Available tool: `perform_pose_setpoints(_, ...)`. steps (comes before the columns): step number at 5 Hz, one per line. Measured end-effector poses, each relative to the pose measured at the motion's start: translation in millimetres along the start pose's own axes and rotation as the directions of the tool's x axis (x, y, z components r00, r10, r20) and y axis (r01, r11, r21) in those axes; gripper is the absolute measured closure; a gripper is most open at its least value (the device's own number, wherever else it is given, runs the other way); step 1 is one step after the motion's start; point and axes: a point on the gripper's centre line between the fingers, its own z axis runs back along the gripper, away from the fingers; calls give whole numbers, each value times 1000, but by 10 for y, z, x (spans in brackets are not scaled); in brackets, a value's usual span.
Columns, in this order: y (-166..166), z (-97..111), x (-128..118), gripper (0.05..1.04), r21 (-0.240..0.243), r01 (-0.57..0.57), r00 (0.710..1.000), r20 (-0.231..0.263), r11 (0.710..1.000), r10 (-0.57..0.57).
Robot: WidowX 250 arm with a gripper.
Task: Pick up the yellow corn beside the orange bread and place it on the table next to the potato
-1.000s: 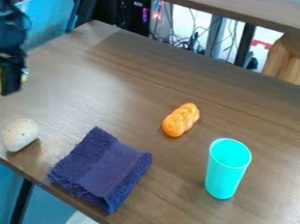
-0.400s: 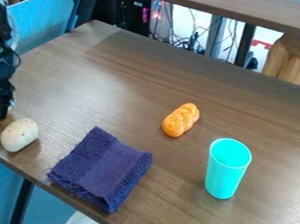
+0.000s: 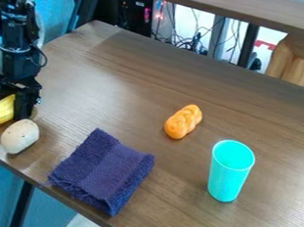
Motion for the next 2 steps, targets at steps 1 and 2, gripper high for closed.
perform_pose_setpoints(1, 0, -17, 2, 112, -7, -14, 1000, -17, 1000, 14)
perform_pose_setpoints(2, -32, -9, 2, 82, -26, -41, 999, -15, 999, 41)
